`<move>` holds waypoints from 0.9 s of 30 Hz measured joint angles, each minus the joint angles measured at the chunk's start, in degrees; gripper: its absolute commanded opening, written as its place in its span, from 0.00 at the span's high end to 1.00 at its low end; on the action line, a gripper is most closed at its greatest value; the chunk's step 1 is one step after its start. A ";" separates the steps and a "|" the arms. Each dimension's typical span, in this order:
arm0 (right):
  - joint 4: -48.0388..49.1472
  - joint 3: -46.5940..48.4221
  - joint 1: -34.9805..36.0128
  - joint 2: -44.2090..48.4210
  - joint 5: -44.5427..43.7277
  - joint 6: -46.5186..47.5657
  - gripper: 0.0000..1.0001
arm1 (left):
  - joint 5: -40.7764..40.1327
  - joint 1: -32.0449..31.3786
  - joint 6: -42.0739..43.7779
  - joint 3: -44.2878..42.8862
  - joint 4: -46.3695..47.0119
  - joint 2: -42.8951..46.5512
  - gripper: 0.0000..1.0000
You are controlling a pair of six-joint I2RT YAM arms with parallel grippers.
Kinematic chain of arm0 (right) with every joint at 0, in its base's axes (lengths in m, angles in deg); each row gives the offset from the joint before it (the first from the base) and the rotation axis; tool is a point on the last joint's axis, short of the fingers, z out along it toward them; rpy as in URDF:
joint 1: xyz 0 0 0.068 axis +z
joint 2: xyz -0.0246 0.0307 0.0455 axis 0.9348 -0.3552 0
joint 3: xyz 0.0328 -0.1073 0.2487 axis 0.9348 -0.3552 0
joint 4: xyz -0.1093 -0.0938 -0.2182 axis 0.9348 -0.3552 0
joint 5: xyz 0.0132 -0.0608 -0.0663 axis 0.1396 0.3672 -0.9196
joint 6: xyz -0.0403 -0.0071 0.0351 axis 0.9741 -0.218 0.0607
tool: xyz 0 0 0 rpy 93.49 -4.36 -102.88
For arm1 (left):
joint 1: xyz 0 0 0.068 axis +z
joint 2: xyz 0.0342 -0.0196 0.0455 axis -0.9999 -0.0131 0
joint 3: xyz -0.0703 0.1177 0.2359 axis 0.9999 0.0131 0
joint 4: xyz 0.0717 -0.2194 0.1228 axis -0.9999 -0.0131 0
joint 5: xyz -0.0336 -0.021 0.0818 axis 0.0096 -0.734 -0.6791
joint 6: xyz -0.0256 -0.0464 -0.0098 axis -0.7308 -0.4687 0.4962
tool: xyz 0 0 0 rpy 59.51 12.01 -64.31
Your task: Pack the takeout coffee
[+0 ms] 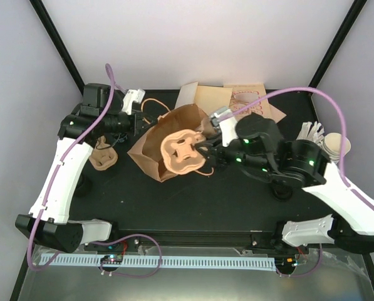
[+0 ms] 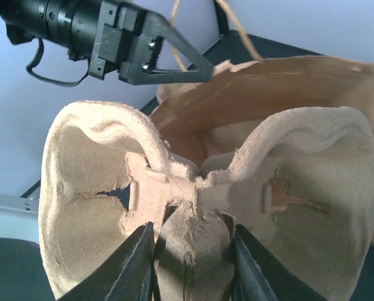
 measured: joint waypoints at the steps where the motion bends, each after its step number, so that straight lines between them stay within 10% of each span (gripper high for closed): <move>1: 1.11 0.00 0.00 -1.25 0.98 0.63 0.66 | 0.31 -0.26 0.02 0.00 -0.31 0.02 0.98; 14: 9.18 -8.79 -2.82 -6.93 6.88 3.76 0.66 | 3.87 -1.36 0.72 0.00 -2.89 1.86 0.98; 27: 14.45 -20.31 -2.82 -10.43 -5.64 4.13 0.66 | 8.02 -4.22 1.53 0.15 -2.82 2.01 0.98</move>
